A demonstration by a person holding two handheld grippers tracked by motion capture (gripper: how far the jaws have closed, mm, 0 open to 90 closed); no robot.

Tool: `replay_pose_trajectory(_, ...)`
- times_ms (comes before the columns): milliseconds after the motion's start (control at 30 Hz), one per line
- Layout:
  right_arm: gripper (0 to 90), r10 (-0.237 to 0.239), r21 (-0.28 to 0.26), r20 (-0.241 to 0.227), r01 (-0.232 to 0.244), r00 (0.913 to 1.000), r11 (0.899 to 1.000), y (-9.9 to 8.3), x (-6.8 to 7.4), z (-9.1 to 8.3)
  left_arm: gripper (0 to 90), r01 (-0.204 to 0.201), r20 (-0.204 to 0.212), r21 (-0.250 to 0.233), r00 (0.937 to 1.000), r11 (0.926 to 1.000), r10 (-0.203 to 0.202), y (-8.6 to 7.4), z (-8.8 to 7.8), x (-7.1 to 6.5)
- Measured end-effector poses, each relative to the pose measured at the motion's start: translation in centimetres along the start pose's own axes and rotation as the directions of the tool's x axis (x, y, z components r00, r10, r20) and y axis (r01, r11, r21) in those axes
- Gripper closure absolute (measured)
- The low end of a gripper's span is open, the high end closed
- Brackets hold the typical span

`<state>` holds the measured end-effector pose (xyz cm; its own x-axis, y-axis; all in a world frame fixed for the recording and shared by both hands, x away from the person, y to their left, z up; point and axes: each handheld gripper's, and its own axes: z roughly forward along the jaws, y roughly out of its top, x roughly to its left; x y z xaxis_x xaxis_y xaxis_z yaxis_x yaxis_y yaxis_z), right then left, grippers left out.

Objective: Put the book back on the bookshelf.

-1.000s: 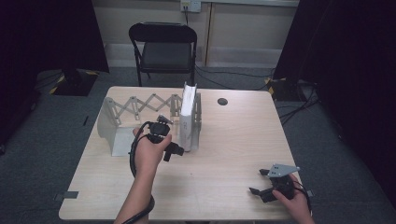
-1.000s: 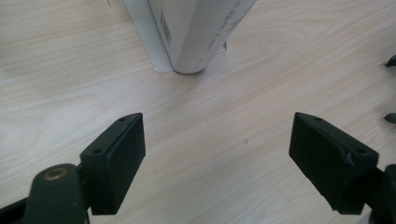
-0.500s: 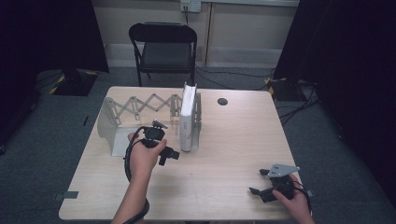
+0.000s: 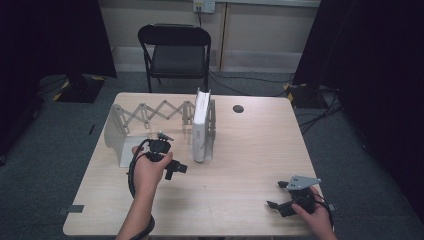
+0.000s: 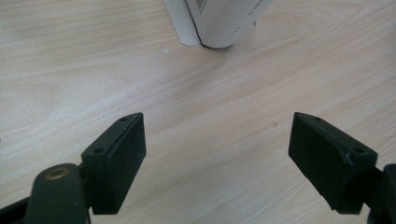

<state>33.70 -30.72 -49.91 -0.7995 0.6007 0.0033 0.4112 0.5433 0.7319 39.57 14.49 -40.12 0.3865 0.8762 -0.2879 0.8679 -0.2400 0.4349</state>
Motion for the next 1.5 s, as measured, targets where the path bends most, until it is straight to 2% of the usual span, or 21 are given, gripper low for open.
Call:
replay_pose_trajectory(300, 12.4, 0.0, 0.001, -0.001, 0.0, 1.0, 1.0, 0.0, 0.0, 0.0, 19.6, 0.007, 0.003, -0.001, 1.0, 1.0, -0.007, -1.0, 0.3, 1.0)
replay_pose_trajectory(367, 12.4, 0.0, 0.001, -0.002, 0.0, 1.0, 1.0, 0.0, 0.0, 0.0, 19.9, 0.016, 0.014, -0.011, 0.9998, 0.9998, -0.016, -1.2, 0.4, 1.2)
replay_pose_trajectory(600, 12.4, 0.0, 0.001, -0.002, 0.0, 1.0, 1.0, 0.0, 0.0, 0.0, 20.0, 0.011, 0.016, -0.013, 0.9998, 0.9999, -0.011, -1.5, 0.5, 1.6)
replay_pose_trajectory(1100, 12.4, 0.0, 0.001, -0.003, 0.0, 1.0, 1.0, 0.0, 0.0, 0.0, 20.5, 0.006, 0.023, 0.002, 0.9997, 1.0, -0.006, -2.8, 1.5, 3.3)
replay_pose_trajectory(1500, 12.4, 0.001, 0.0, -0.004, -0.001, 1.0, 1.0, 0.0, 0.0, 0.0, 20.8, -0.014, 0.032, 0.015, 0.9994, 0.9998, 0.013, -3.8, 2.1, 4.8)
